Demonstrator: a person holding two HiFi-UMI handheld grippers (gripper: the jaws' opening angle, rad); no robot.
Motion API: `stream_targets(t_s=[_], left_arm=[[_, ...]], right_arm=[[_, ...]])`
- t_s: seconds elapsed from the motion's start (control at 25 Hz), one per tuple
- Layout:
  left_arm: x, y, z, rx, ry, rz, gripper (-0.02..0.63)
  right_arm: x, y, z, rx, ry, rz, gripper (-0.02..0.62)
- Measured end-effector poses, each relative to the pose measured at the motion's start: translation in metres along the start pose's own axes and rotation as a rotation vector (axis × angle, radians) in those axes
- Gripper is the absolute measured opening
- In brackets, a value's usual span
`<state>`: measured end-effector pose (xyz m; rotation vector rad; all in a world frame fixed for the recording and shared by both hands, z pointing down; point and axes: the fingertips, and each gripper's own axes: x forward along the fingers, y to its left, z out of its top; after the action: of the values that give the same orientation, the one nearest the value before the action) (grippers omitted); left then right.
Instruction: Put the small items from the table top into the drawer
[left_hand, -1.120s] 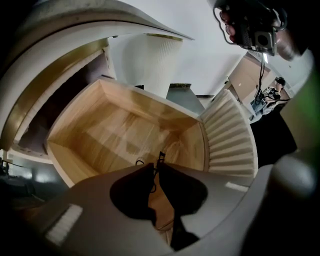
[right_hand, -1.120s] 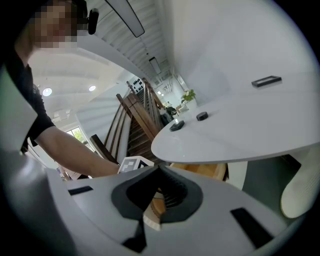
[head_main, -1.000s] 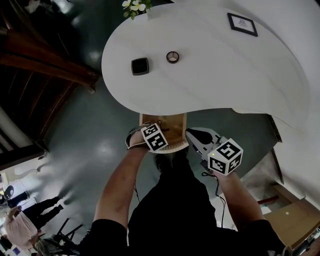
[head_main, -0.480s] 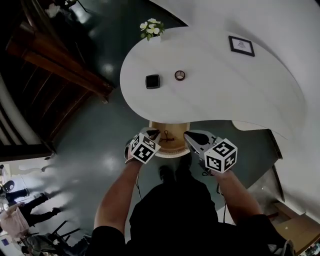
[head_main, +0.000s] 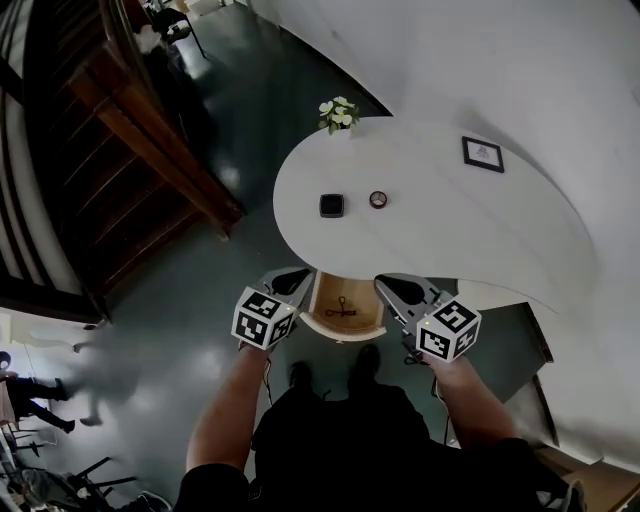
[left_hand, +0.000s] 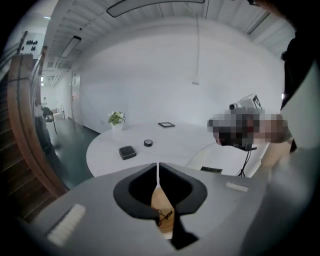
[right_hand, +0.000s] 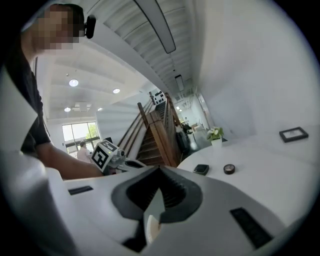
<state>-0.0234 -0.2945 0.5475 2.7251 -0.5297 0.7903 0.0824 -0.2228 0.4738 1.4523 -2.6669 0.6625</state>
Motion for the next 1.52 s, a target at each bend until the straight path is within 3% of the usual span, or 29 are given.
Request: stream_targets(t_s=[0.24,0.52,0.76,0.92,1.24,1.52], left_arm=[[-0.078,0.017,0.039,-0.04,-0.235,-0.088,0.023],[-0.168,0.057,0.042,-0.009,-0.344,-0.082,0.012],[-0.21,0.084,0.036,0.004,-0.393,-0.04,0.011],[-0.223,0.088,0.041,-0.02,-0.413,-0.027,0.011],[-0.212,0.095,0.045,-0.098,-0.396,0.066,0.011],[-0.194,0.067,0.07,-0.029,-0.396,0.061,0.011]], right_arm=[[0.016,0.039,0.027,-0.054,-0.032,-0.081,0.012],[0.052,0.107,0.061,-0.123,-0.115,-0.173,0.011],[0.077,0.154,0.074,-0.112,-0.198,-0.229,0.011],[0.073,0.173,0.076,-0.15,-0.192,-0.248,0.011],[0.013,0.152,0.083,-0.178,-0.222,-0.346,0.011],[-0.001,0.141,0.076,-0.166,-0.212,-0.312,0.011]])
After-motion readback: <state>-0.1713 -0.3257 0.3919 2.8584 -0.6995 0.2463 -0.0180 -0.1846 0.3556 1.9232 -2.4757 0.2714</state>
